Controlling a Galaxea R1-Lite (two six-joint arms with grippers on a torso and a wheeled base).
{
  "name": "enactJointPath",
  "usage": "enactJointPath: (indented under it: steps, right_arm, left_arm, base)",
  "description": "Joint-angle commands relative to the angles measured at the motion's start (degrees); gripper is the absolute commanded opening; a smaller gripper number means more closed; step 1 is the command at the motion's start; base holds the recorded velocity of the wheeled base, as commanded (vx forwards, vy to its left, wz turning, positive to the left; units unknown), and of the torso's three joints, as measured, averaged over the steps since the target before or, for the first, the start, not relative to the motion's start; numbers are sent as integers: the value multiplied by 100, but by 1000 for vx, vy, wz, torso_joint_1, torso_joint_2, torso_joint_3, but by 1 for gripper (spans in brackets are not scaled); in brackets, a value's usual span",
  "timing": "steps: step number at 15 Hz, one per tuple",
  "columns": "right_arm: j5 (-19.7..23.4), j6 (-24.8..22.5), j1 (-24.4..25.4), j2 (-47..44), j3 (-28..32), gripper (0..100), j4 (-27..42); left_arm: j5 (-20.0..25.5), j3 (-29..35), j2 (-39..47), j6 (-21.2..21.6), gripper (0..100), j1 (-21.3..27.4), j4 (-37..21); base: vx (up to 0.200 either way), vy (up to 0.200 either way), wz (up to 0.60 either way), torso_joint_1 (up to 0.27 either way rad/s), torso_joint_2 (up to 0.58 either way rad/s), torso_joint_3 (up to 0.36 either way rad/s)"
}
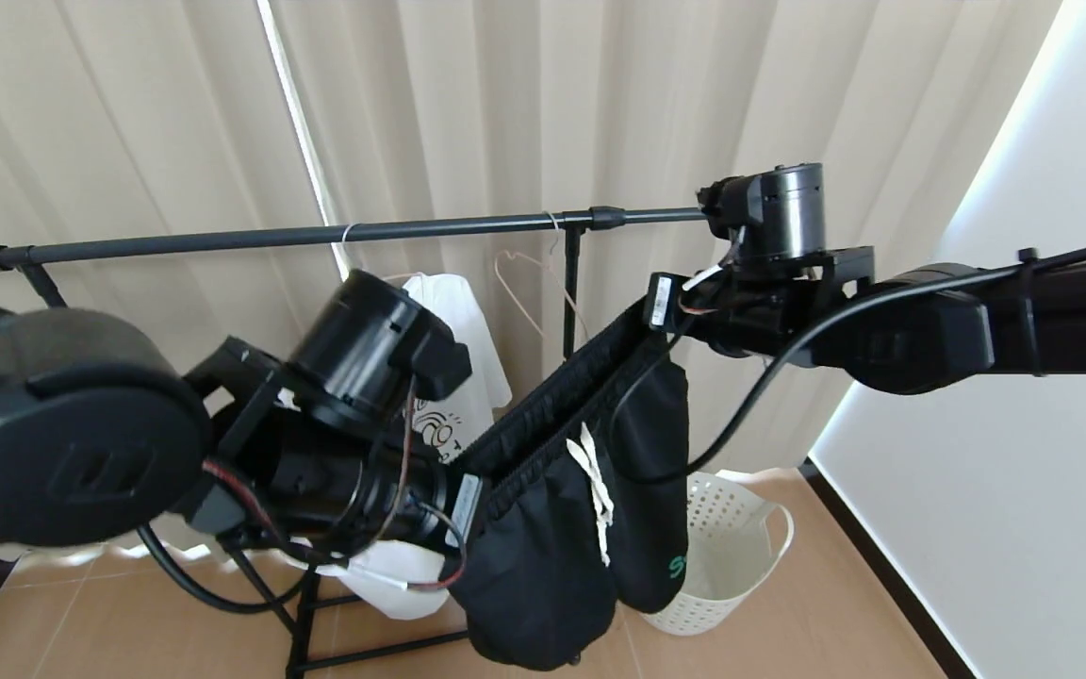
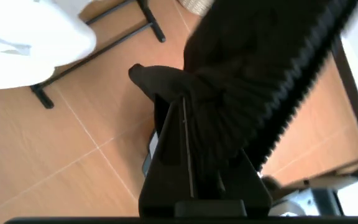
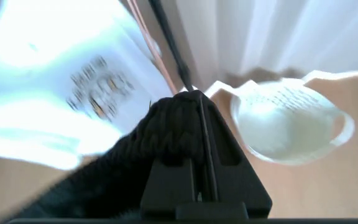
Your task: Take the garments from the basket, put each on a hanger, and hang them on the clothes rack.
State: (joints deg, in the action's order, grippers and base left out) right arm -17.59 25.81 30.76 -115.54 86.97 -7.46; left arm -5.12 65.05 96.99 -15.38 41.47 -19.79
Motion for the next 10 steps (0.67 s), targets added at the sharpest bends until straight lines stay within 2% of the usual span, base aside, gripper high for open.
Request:
enactJointPath:
  steps: [1,3,6,8,10]
  right_arm:
    - [-377,302,247,-786,505,0,-476]
    - [-579,346,308,-900,593,0,-889]
    - [-579,390,308,-891,637,0,-1170]
    - [-588,478,317,-865,637,0,-1205]
    - [-588,487,361,-838,628,0,-1214]
  left_arm:
    - [11,-757,-198,-88,0,783,467]
    - [11,-906,-128,-492,0,1232,1117]
    - [29,-862,-13,-712,0,1566,1398]
    - [2,-845,101,-1098,0,1794,1768]
    - [-7,-827,145,-1133,0,1803,1855]
  base:
    - [0,0,0,0,0,0]
    - [0,0,0,0,0,0]
    - [0,0,0,0,0,0]
    - [0,0,0,0,0,0]
    - [0,0,0,0,0,0]
